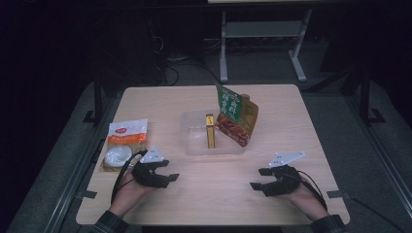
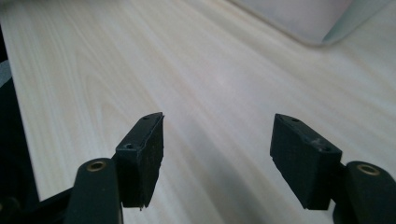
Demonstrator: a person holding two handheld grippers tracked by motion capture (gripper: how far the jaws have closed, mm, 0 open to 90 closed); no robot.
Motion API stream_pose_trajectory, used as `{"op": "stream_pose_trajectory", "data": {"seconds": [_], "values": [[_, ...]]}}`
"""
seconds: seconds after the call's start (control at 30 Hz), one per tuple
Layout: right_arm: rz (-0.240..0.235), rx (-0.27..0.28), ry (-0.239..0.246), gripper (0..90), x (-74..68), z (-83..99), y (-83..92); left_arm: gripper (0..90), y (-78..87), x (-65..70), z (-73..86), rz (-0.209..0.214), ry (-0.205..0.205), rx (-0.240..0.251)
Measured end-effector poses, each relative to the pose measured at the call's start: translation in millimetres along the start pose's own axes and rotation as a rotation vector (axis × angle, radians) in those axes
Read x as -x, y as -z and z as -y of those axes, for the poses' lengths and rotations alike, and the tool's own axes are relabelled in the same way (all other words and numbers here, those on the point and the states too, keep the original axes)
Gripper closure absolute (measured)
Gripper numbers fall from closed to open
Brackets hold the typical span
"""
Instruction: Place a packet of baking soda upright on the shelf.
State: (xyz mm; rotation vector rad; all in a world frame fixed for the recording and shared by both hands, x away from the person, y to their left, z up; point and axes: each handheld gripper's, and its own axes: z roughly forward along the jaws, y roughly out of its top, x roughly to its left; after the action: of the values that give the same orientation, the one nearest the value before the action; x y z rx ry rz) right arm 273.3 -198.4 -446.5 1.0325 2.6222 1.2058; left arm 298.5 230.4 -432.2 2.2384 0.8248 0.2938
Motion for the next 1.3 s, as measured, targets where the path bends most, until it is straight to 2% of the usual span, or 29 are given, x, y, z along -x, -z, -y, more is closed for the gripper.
{"op": "stream_pose_trajectory", "data": {"seconds": [0.1, 0.2, 0.23, 0.37, 0.43, 0.47, 0.57, 0.63, 0.73, 0.8, 0.9, 1.17, 1.2, 1.3], "values": [[-0.005, -0.008, -0.007, 34.4, -4.7, 5.6, 2.5, 33.5, 7.8, -11.3, 1.0, -0.043, 0.047, 0.007], [-0.007, -0.010, -0.005, 34.5, -6.4, 7.7, 4.8, 33.5, 16.8, -26.3, 3.6, -0.102, 0.069, 0.004], [-0.004, -0.008, 0.006, 34.5, -5.7, 8.1, 4.7, 33.5, 19.7, -32.0, 5.0, -0.125, 0.097, 0.006], [-0.003, -0.004, -0.013, 34.7, -5.4, 7.2, 5.0, 33.5, 31.5, -53.5, 10.0, -0.199, 0.145, -0.001], [-0.001, -0.006, -0.004, 34.8, -5.6, 7.1, 4.9, 33.5, 36.5, -61.9, 12.1, -0.229, 0.164, -0.004], [-0.002, -0.006, 0.000, 35.1, -5.5, 7.2, 4.8, 33.5, 39.8, -67.8, 13.7, -0.247, 0.188, -0.001], [-0.002, -0.009, 0.003, 35.4, -5.1, 7.2, 4.0, 33.5, 47.5, -81.6, 16.3, -0.278, 0.229, 0.007], [-0.003, -0.011, 0.003, 35.5, -5.0, 7.1, 3.9, 33.4, 54.2, -93.7, 18.3, -0.311, 0.246, -0.021], [-0.003, -0.009, 0.003, 35.5, -5.0, 7.0, 4.1, 33.5, 60.0, -107.2, 20.4, -0.356, 0.276, -0.028], [-0.006, -0.010, 0.002, 35.5, -4.9, 7.0, 4.0, 33.4, 64.0, -117.6, 22.8, -0.373, 0.315, -0.021], [-0.006, -0.015, 0.002, 35.5, -5.3, 6.8, 3.3, 33.4, 68.0, -129.5, 25.4, -0.398, 0.341, -0.029], [-0.008, -0.021, 0.011, 35.7, -5.6, 6.4, 1.7, 33.8, 70.0, -161.4, 34.3, -0.426, 0.422, -0.003], [-0.010, -0.024, 0.005, 35.7, -6.0, 6.3, 1.7, 34.9, 70.3, -165.2, 36.2, -0.425, 0.435, 0.006], [-0.006, -0.028, 0.003, 35.8, -6.7, 6.4, 1.2, 45.4, 73.3, -172.4, 40.5, -0.439, 0.447, 0.016]]}}
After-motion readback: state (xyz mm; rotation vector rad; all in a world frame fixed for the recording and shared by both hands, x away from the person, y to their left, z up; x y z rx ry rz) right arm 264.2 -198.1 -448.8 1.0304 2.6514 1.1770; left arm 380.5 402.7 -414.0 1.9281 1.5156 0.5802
